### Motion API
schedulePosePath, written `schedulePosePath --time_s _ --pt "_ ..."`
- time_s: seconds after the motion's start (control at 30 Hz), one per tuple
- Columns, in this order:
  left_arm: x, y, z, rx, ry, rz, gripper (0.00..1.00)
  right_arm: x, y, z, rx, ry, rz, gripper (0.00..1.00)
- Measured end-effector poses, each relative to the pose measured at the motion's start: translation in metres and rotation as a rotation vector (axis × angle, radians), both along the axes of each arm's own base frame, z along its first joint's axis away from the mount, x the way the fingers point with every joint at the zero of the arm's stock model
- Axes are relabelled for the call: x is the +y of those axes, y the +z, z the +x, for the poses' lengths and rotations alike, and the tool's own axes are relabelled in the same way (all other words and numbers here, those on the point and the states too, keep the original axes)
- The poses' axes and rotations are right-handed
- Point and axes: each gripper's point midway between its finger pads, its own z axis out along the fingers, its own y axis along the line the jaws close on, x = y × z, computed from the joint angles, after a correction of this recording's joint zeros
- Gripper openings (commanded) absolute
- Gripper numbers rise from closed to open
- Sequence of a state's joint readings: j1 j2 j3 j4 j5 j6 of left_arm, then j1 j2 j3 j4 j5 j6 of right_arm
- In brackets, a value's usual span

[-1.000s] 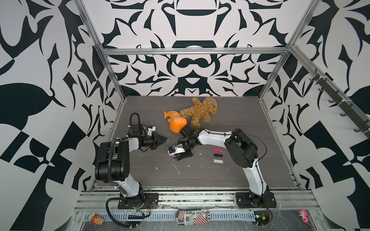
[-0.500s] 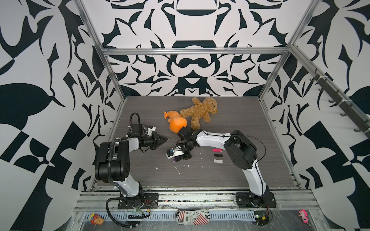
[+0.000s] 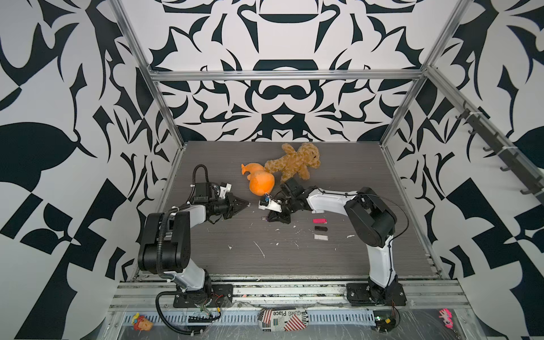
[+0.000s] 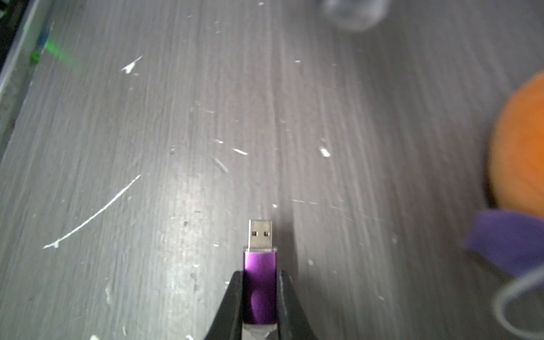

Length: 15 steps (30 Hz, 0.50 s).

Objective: Close the usb drive cover
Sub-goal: Pick up the USB drive from the center of the board.

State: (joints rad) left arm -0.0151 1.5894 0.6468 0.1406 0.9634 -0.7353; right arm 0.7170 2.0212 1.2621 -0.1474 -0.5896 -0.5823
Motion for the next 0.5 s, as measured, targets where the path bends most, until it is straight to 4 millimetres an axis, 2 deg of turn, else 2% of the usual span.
schedulePosePath --time_s 0.23,0.5 --pt "-0.020 -0.001 -0.001 -0.028 -0.024 0.020 0.04 0.009 0.008 0.012 0.024 -0.118 0.053 0.16" --pt "-0.028 -0.007 -0.002 -0.034 -0.009 0.043 0.03 0.010 0.011 0.021 0.017 -0.200 0.075 0.16"
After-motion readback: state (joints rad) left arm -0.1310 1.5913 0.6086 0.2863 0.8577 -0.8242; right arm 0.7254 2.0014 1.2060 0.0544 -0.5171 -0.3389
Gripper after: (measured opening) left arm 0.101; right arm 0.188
